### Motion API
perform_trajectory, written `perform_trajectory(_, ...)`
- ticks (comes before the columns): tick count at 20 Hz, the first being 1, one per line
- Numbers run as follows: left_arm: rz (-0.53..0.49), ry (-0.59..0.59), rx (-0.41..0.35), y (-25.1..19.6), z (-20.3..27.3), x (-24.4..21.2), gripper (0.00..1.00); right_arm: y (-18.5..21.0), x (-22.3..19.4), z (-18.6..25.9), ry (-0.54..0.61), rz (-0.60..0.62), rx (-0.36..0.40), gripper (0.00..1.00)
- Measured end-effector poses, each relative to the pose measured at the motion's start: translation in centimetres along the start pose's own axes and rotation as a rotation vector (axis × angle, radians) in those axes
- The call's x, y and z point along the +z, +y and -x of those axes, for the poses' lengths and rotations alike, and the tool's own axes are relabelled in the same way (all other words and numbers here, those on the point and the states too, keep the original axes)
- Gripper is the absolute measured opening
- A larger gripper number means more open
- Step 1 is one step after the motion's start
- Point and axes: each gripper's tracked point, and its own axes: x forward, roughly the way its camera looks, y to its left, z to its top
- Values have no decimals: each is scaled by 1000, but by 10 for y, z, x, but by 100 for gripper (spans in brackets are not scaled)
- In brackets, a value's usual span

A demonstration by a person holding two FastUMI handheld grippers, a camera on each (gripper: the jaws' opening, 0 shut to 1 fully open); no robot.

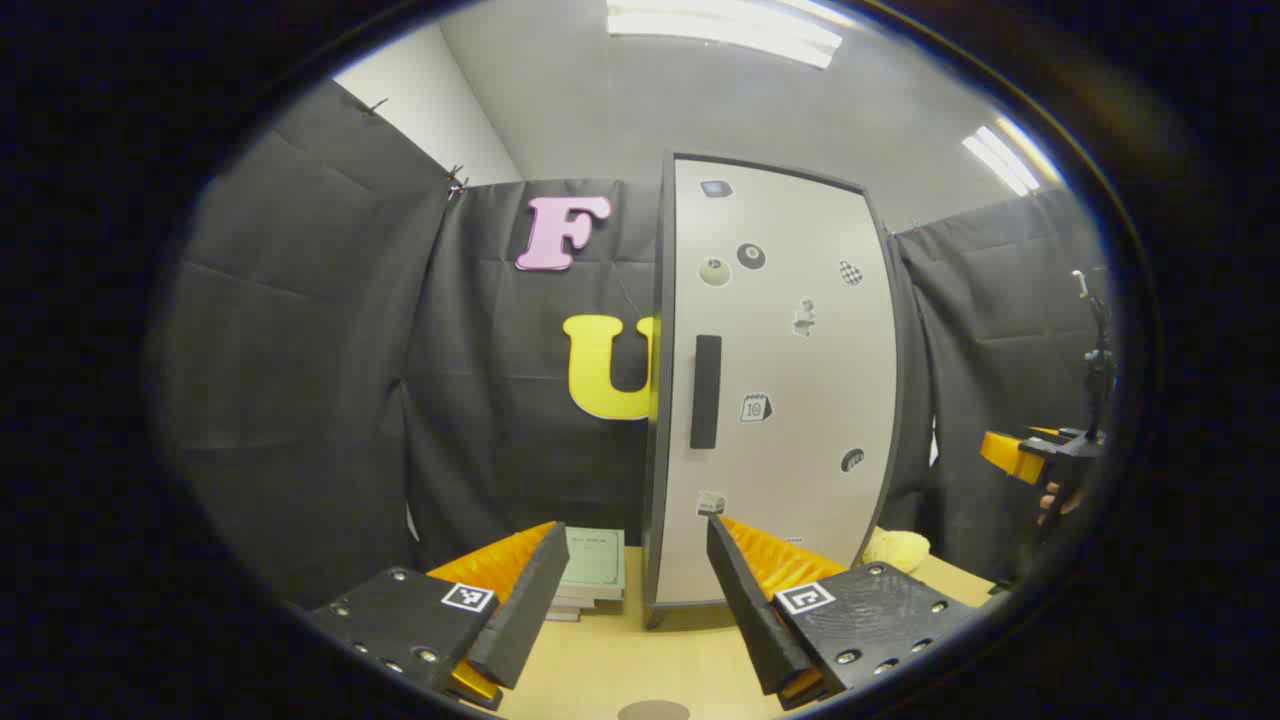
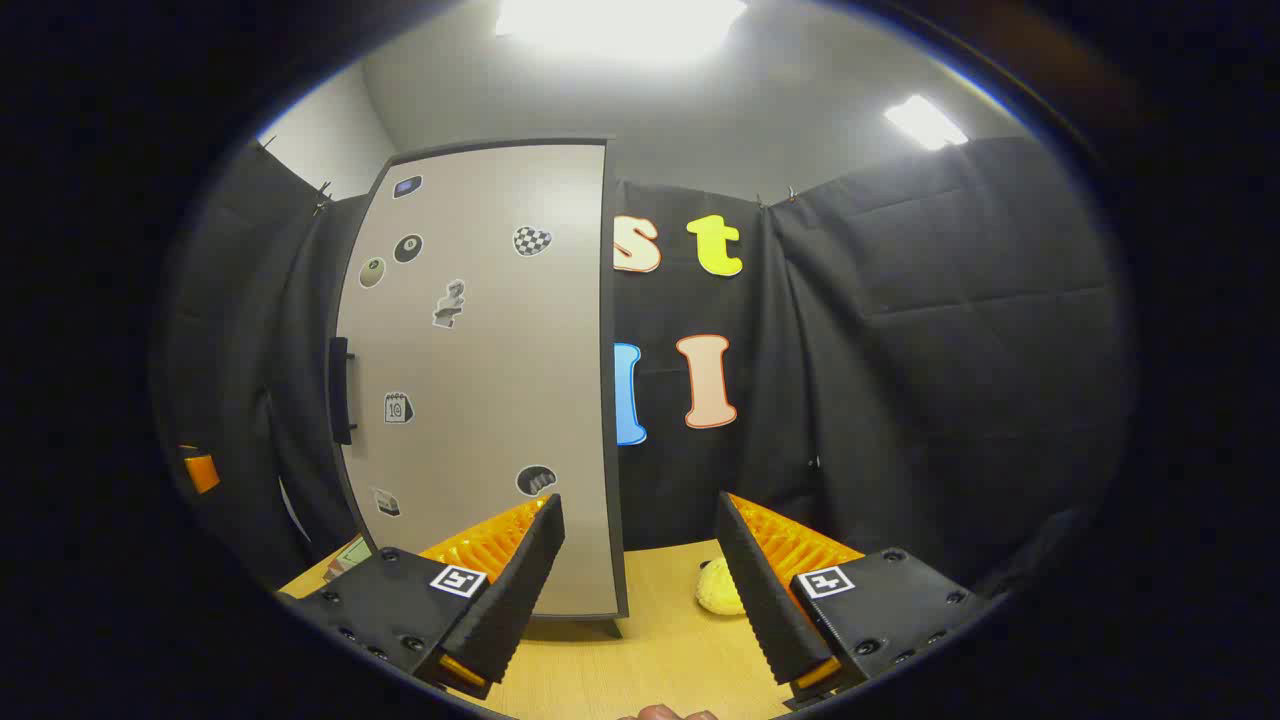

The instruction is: Open the cabinet door with the right hand, grasp the bottle in the cabinet with the left hand and place it on the coaster, then close the cabinet door with the right hand.

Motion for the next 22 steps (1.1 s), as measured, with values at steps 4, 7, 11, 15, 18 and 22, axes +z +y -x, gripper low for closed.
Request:
perform_trajectory(4,2,16,-5,1,5,-8,82,2,-1,4,8,-3,-1,96)
perform_trajectory(7,-1,13,4,8,8,-7,86,-1,2,7,8,-31,-10,97)
perform_trajectory(11,5,15,16,16,9,-11,83,-1,7,8,-2,-36,-28,97)
perform_trajectory(15,22,30,27,21,14,-19,86,3,14,4,-9,-14,-19,97)
perform_trajectory(18,22,39,37,27,18,-25,82,16,22,-1,-1,14,9,97)
perform_trajectory(22,40,55,56,32,25,-35,83,38,40,-8,-12,34,66,97)
